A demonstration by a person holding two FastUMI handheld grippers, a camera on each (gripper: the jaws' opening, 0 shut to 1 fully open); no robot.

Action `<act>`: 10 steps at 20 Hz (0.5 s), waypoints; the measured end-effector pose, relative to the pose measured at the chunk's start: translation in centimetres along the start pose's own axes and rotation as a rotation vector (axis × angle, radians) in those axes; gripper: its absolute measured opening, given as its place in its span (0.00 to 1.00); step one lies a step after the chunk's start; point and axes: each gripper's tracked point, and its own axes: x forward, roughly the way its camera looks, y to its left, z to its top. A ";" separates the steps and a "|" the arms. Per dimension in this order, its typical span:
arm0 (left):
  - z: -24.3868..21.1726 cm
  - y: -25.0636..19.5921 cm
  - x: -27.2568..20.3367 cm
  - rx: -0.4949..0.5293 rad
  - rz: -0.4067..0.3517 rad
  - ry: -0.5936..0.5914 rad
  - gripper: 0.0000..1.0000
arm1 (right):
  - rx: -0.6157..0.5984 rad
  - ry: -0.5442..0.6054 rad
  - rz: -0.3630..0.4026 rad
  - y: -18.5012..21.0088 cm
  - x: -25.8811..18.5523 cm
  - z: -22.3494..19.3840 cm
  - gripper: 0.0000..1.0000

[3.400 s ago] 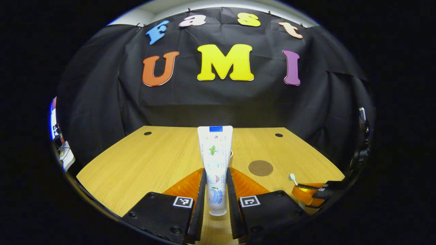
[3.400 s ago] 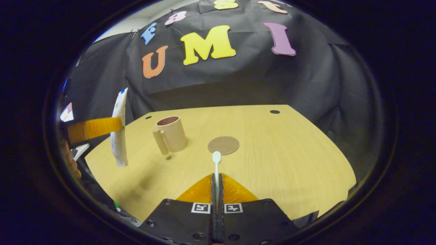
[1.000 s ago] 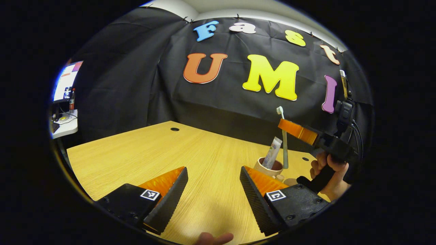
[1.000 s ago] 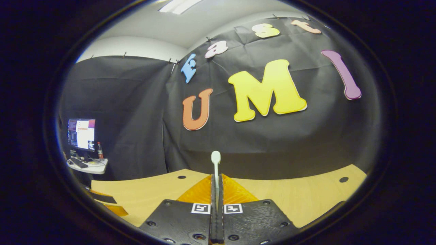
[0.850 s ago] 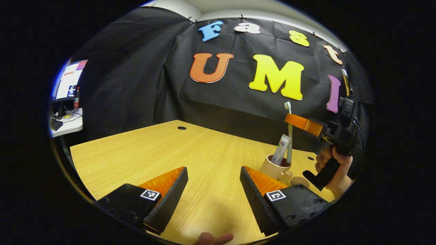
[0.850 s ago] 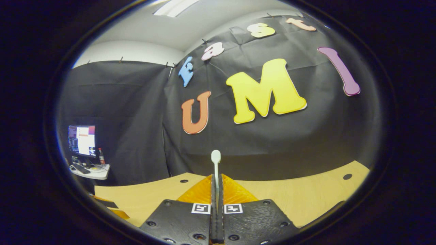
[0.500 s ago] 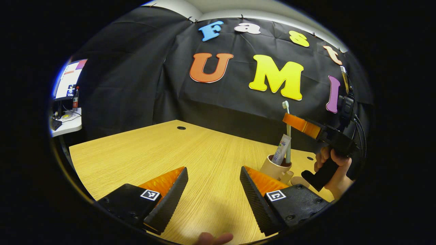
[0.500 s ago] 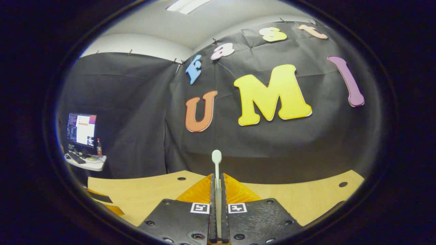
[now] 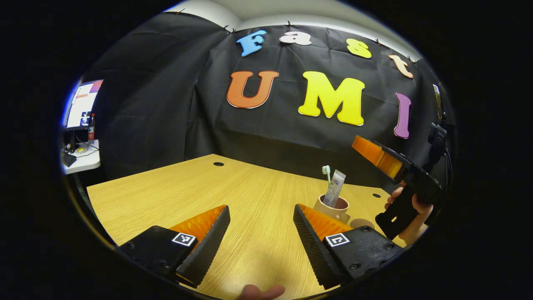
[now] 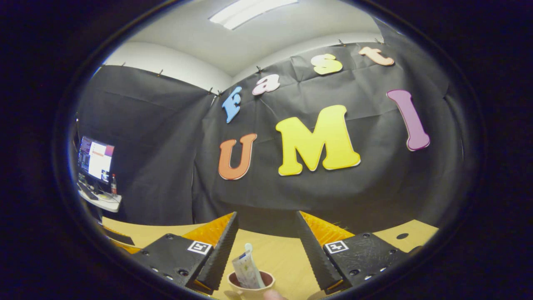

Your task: Put the toothbrush and toothpaste on the desktop into the cup, then pick up the cup and place it on the coaster on the desktop.

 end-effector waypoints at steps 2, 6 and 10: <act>0.6 -0.6 -0.3 0.020 -0.002 -0.012 0.97 | -0.019 0.006 -0.024 -0.7 -0.9 0.3 0.85; 2.1 -2.3 -0.8 0.043 -0.032 -0.044 0.97 | -0.053 0.076 -0.142 -3.7 -4.2 -0.2 0.94; 3.1 -4.8 -0.6 0.074 -0.093 -0.039 0.97 | -0.030 0.147 -0.246 -8.1 -9.8 -0.1 0.95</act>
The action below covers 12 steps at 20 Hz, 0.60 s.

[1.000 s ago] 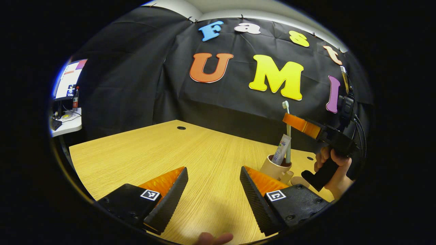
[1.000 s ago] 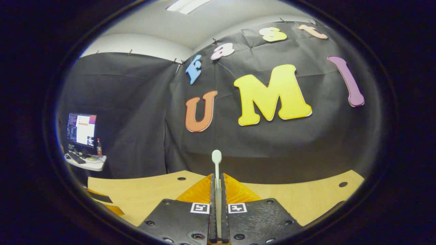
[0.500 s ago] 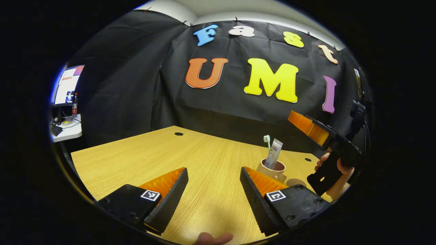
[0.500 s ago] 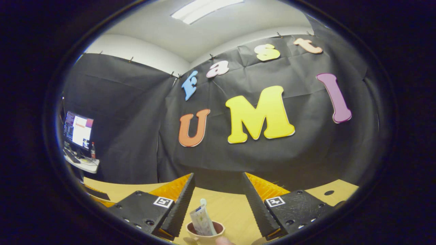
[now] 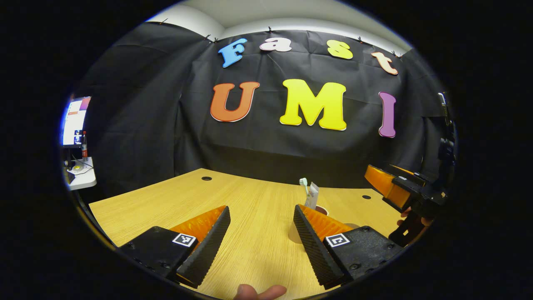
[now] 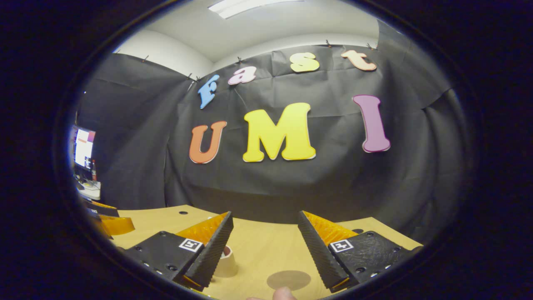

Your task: Put the toothbrush and toothpaste on the desktop into the cup, then pick up the cup and place it on the coaster on the desktop.

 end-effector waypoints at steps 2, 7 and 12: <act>-0.3 -2.2 0.9 -0.019 -0.073 0.046 0.96 | 0.028 0.031 -0.059 -3.5 -2.4 -0.2 0.96; -1.6 -6.2 3.5 -0.048 -0.184 0.293 0.97 | 0.028 0.112 -0.139 -11.1 -11.0 -3.6 0.94; -2.0 -7.0 5.2 0.053 -0.147 0.487 0.97 | 0.025 0.123 -0.213 -18.2 -20.3 -7.7 0.94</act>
